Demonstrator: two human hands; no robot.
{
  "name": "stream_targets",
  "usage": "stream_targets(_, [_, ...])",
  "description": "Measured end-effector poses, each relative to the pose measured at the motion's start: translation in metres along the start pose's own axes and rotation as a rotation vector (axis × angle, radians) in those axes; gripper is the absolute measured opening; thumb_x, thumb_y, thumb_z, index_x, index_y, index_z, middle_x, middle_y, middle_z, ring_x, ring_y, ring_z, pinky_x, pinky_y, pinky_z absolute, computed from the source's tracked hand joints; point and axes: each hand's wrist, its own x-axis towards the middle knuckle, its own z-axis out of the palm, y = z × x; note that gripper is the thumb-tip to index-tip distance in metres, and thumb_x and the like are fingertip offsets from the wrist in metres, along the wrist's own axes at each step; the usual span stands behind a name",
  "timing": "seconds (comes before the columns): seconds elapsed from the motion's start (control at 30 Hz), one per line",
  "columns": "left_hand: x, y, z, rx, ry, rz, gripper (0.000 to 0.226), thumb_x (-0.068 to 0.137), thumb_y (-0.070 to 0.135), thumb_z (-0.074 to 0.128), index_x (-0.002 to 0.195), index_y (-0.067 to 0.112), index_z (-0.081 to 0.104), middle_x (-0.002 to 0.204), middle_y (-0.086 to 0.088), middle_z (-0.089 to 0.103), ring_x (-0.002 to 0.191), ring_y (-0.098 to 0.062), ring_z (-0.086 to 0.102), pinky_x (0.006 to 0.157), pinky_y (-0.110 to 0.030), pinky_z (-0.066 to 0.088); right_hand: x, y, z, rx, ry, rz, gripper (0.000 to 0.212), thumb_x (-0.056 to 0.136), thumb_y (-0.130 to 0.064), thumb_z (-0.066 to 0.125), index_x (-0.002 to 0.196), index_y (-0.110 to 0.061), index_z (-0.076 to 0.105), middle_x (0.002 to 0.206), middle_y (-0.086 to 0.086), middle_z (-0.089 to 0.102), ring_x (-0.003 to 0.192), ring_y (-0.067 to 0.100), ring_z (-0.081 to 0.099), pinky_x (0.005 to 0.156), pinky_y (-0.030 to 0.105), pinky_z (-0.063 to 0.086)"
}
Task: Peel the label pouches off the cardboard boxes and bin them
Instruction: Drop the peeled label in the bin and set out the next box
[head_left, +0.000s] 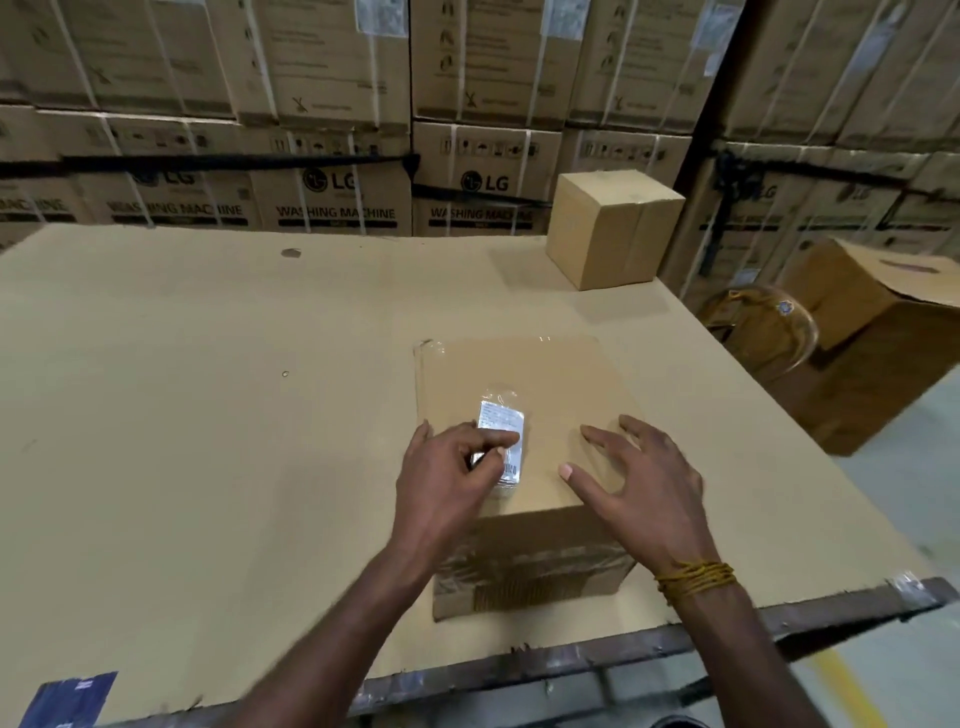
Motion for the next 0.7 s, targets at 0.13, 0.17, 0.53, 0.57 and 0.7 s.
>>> stream_targets(0.13, [0.025,0.013,0.029,0.002,-0.032,0.033,0.02,0.093,0.02,0.064,0.1,0.033,0.078,0.086,0.024,0.069,0.091,0.02,0.053,0.12,-0.043,0.023,0.019,0.028,-0.005,-0.016,0.022,0.04,0.058,0.088,-0.07,0.048,0.141,-0.045,0.048,0.158,-0.003,0.03,0.146,0.023,0.023,0.115,0.05,0.024])
stream_targets(0.17, [0.032,0.016,0.037,0.0,-0.037,0.039,0.021,0.093,0.02,0.064,0.1,0.033,0.078,0.089,0.021,0.071,0.09,0.02,0.052,0.119,-0.043,0.024,0.025,0.036,-0.007,-0.019,0.026,0.046,0.058,0.088,-0.07,0.048,0.141,-0.045,0.048,0.158,-0.003,0.03,0.146,0.024,0.022,0.115,0.05,0.024])
stream_targets(0.53, [0.133,0.054,0.159,0.012,-0.039,0.082,0.02,0.093,0.023,0.063,0.102,0.035,0.077,0.101,0.02,0.072,0.092,0.019,0.054,0.122,-0.039,0.018,0.124,0.143,-0.04,-0.024,-0.037,-0.085,0.089,0.066,-0.091,0.017,0.143,-0.053,0.037,0.163,-0.012,0.018,0.152,0.021,0.002,0.12,0.051,-0.004])
stream_targets(0.57, [0.145,0.057,0.173,0.005,-0.033,0.082,0.02,0.093,0.022,0.064,0.101,0.035,0.078,0.1,0.018,0.073,0.088,0.018,0.055,0.121,-0.04,0.02,0.135,0.155,-0.042,-0.033,-0.027,-0.089,0.089,0.066,-0.092,0.015,0.144,-0.054,0.036,0.163,-0.012,0.017,0.153,0.022,0.0,0.12,0.051,-0.006])
stream_targets(0.7, [0.193,0.072,0.227,-0.033,-0.025,0.076,0.02,0.091,0.021,0.064,0.099,0.034,0.078,0.088,0.019,0.072,0.073,0.009,0.057,0.108,-0.053,0.04,0.182,0.195,-0.053,-0.035,-0.006,-0.041,0.083,0.072,-0.091,0.024,0.144,-0.051,0.038,0.163,-0.011,0.018,0.153,0.025,0.001,0.12,0.051,-0.008])
